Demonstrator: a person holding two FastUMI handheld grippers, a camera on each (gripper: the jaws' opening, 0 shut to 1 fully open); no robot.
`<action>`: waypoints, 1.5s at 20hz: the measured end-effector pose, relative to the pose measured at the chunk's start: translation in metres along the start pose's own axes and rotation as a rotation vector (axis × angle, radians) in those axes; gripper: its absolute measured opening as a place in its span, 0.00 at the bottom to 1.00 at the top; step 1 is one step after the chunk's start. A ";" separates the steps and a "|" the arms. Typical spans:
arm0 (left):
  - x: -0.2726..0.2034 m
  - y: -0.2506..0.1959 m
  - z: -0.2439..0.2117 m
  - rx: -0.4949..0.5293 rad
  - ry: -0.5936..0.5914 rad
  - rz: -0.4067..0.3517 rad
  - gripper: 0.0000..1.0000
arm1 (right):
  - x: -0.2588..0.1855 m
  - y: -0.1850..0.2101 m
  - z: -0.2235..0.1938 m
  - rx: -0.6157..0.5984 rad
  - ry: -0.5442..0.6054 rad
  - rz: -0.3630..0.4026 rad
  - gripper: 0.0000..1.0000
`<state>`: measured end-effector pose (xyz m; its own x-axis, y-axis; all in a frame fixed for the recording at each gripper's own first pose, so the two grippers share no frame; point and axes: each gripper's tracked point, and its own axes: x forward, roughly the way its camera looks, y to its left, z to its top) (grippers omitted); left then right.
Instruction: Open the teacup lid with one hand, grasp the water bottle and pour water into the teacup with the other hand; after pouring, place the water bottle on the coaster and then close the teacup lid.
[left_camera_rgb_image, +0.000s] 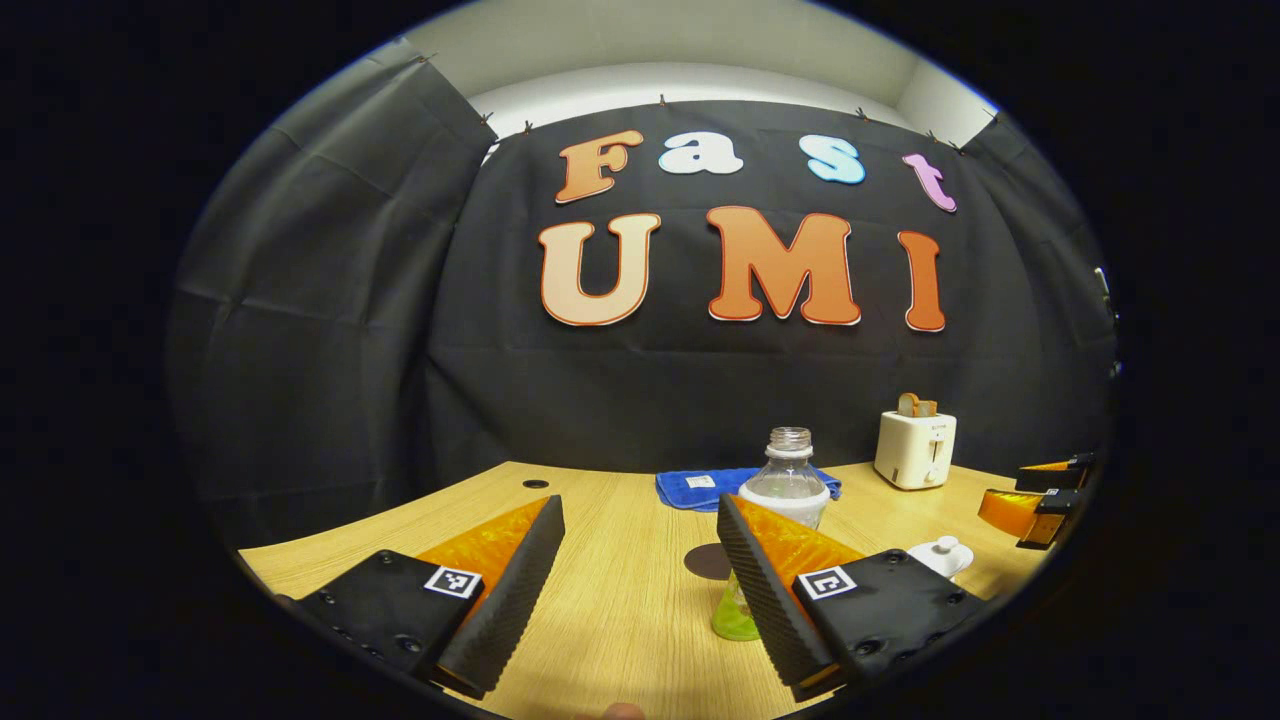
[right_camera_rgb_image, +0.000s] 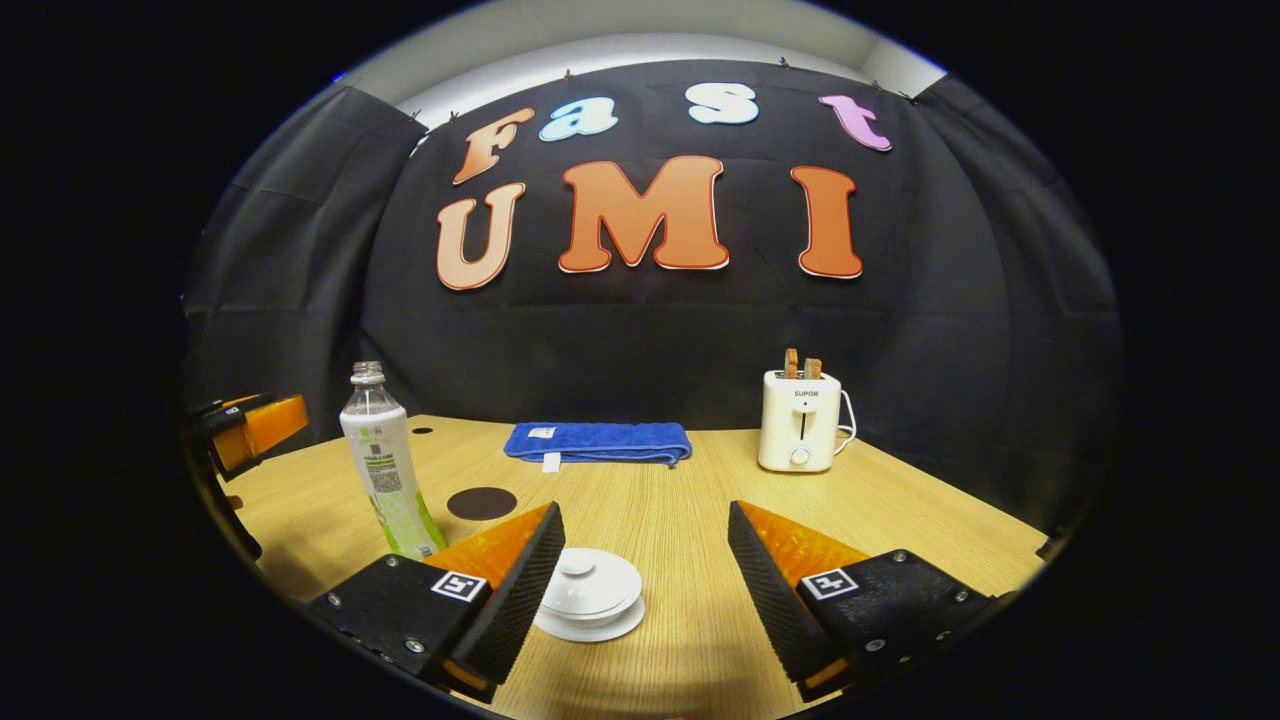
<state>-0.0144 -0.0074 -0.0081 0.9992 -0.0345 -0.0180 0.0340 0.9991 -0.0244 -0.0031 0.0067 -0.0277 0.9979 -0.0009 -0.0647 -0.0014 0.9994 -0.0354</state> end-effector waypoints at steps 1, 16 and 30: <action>0.000 -0.001 0.000 0.003 0.001 0.000 0.99 | 0.001 0.001 -0.002 -0.001 0.004 0.002 0.98; 0.007 0.008 -0.010 -0.005 0.016 0.009 0.99 | 0.037 0.033 -0.036 -0.076 0.122 0.049 0.94; 0.012 0.017 -0.015 -0.018 0.021 0.027 0.99 | 0.045 0.051 -0.047 -0.093 0.162 0.083 0.30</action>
<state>-0.0024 0.0092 -0.0234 0.9992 -0.0078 -0.0402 0.0062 0.9991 -0.0412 0.0389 0.0559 -0.0797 0.9706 0.0680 -0.2309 -0.0965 0.9887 -0.1144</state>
